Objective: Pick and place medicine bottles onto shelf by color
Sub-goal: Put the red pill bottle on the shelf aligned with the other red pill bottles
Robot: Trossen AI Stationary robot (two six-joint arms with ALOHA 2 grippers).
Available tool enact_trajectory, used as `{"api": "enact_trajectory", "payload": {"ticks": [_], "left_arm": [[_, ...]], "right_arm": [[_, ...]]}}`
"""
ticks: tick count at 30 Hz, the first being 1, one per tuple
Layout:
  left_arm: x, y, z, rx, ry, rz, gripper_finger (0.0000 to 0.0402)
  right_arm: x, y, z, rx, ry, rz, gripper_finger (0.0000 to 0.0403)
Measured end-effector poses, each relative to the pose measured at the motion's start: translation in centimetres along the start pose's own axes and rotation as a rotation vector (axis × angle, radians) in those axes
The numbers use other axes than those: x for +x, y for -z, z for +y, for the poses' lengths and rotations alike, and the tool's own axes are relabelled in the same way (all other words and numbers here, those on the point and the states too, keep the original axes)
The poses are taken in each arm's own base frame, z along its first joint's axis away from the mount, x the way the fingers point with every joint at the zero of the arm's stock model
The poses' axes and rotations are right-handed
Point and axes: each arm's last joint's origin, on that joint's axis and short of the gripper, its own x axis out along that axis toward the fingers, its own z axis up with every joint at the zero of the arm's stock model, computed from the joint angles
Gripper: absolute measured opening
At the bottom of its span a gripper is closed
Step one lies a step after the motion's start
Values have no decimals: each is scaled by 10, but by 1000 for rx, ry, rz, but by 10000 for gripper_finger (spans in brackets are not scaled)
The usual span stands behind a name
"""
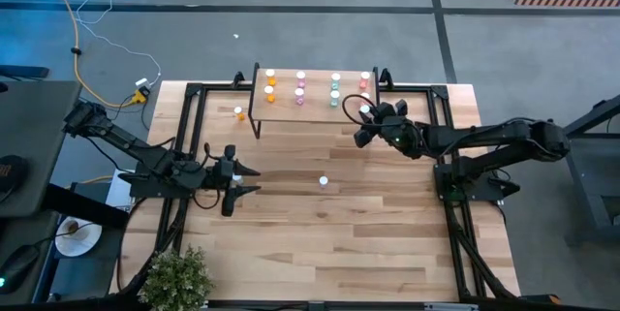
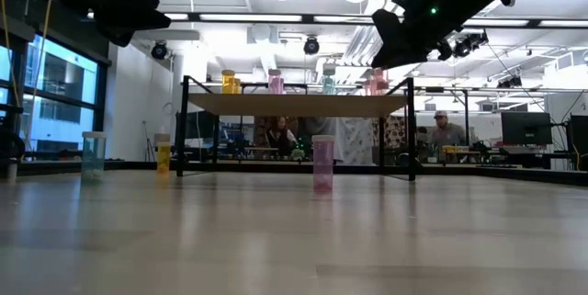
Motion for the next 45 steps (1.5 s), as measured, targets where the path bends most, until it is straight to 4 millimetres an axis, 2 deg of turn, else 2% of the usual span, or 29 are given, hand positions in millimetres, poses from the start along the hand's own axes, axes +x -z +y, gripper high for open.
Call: {"api": "enact_trajectory", "payload": {"ticks": [6, 9, 16, 22, 29, 35, 42, 45], "left_arm": [[0, 0, 0, 15, 0, -1, 172], [0, 0, 0, 15, 0, -1, 172], [0, 0, 0, 15, 0, -1, 172], [0, 0, 0, 50, 0, -1, 172], [0, 0, 0, 59, -1, -1, 172], [0, 0, 0, 60, -1, -1, 172], [0, 0, 0, 67, -1, -1, 172], [0, 0, 0, 67, -1, -1, 172]], "right_arm": [[-2, 3, 4, 65, 34, -6, 97], [-4, 9, 13, 82, 33, -1, 97], [-15, 19, 29, 81, 153, -77, 97], [-5, 25, 31, 86, 203, -74, 97], [10, 25, 33, 112, 206, -96, 97], [10, 23, 33, 99, 198, -100, 97], [13, 7, 34, 74, 166, -85, 97], [16, 8, 30, 54, 187, -60, 97]]}}
